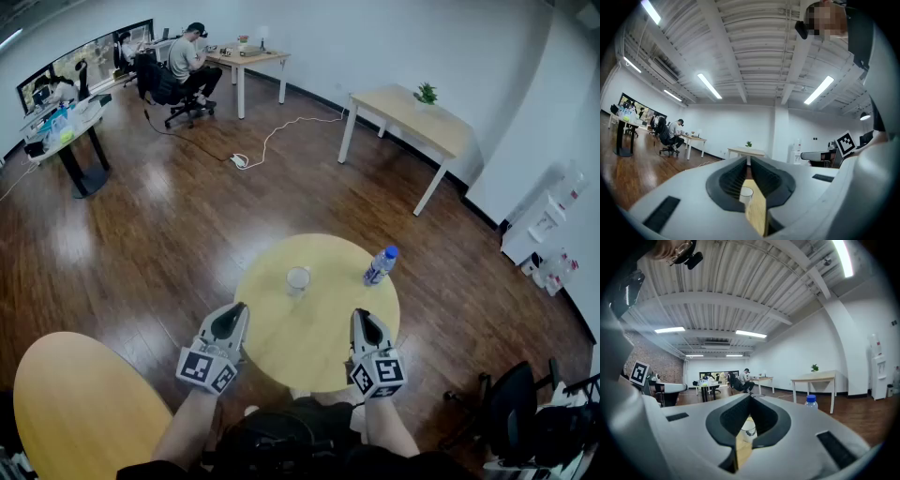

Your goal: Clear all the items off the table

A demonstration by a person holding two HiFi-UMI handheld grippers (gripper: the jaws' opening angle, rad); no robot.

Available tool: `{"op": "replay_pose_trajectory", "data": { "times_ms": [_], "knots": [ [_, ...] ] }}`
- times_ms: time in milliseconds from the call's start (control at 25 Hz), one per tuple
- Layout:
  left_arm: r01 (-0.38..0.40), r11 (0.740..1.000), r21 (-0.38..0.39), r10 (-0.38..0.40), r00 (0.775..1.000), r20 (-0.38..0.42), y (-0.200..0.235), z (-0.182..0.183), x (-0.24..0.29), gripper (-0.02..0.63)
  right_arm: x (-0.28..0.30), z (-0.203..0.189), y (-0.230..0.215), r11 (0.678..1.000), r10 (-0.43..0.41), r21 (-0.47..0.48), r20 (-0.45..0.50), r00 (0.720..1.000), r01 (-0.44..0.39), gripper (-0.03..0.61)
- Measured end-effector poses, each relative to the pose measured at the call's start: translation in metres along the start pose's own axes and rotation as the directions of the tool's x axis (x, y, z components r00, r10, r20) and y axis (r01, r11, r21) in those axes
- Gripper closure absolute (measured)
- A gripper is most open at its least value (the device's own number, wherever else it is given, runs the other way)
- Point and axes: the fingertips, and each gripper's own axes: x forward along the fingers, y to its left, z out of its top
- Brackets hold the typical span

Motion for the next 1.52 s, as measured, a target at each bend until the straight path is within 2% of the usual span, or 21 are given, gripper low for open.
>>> {"op": "replay_pose_trajectory", "data": {
  "times_ms": [120,160,200,280,480,520,560,640,680,760,880,1000,1120,1320,1520],
  "knots": [
    [0.011,1.0,-0.009,-0.012,1.0,-0.016,-0.003,-0.008,0.026,0.413,0.01,-0.004,-0.024,1.0,0.0,0.016,-0.017,1.0,0.0,0.574],
    [0.018,1.0,-0.005,-0.018,1.0,-0.02,-0.005,-0.01,0.036,0.329,0.015,-0.001,-0.033,1.0,0.001,0.018,-0.013,1.0,-0.001,0.574],
    [0.027,1.0,0.004,-0.027,0.999,-0.025,-0.008,-0.011,0.046,0.293,0.02,0.003,-0.042,1.0,0.001,0.019,-0.007,1.0,-0.001,0.574],
    [0.052,0.998,0.02,-0.051,0.998,-0.045,-0.015,-0.015,0.066,0.262,0.027,0.009,-0.056,1.0,0.001,0.024,-0.001,1.0,-0.001,0.574],
    [0.088,0.996,0.031,-0.085,0.992,-0.098,-0.022,-0.03,0.11,0.258,0.045,0.008,-0.071,1.0,0.019,0.011,-0.022,1.0,-0.019,0.574],
    [0.1,0.994,0.032,-0.096,0.989,-0.113,-0.023,-0.035,0.118,0.248,0.047,0.006,-0.074,1.0,0.022,0.01,-0.033,0.999,-0.022,0.574],
    [0.113,0.993,0.036,-0.107,0.986,-0.13,-0.024,-0.04,0.127,0.211,0.049,0.003,-0.077,1.0,0.024,0.012,-0.043,0.999,-0.024,0.574],
    [0.126,0.991,0.043,-0.118,0.98,-0.16,-0.024,-0.053,0.143,0.206,0.052,-0.004,-0.085,1.0,0.025,0.02,-0.062,0.998,-0.024,0.574],
    [0.127,0.991,0.039,-0.119,0.978,-0.173,-0.023,-0.061,0.15,0.206,0.053,-0.009,-0.089,0.999,0.025,0.023,-0.074,0.997,-0.023,0.574],
    [0.122,0.992,0.011,-0.117,0.973,-0.2,-0.02,-0.08,0.16,0.152,0.055,-0.02,-0.093,0.999,0.027,0.026,-0.102,0.994,-0.024,0.574],
    [0.114,0.993,-0.032,-0.118,0.958,-0.26,-0.016,-0.116,0.167,0.114,0.06,-0.038,-0.092,0.999,0.036,0.021,-0.144,0.989,-0.034,0.574],
    [0.095,0.994,-0.044,-0.104,0.94,-0.325,-0.009,-0.153,0.172,0.114,0.069,-0.057,-0.092,0.998,0.057,0.021,-0.189,0.98,-0.054,0.574],
    [0.064,0.998,-0.014,-0.064,0.93,-0.362,-0.001,-0.184,0.174,0.114,0.071,-0.083,-0.089,0.998,0.068,0.021,-0.236,0.969,-0.065,0.574],
    [0.033,0.999,0.014,-0.025,0.923,-0.384,0.012,-0.217,0.179,0.114,0.068,-0.122,-0.084,0.996,0.081,0.056,-0.297,0.952,-0.067,0.574],
    [0.026,0.999,0.026,-0.013,0.914,-0.405,0.01,-0.243,0.182,0.114,0.064,-0.145,-0.087,0.994,0.106,0.07,-0.351,0.93,-0.087,0.574]
  ]
}}
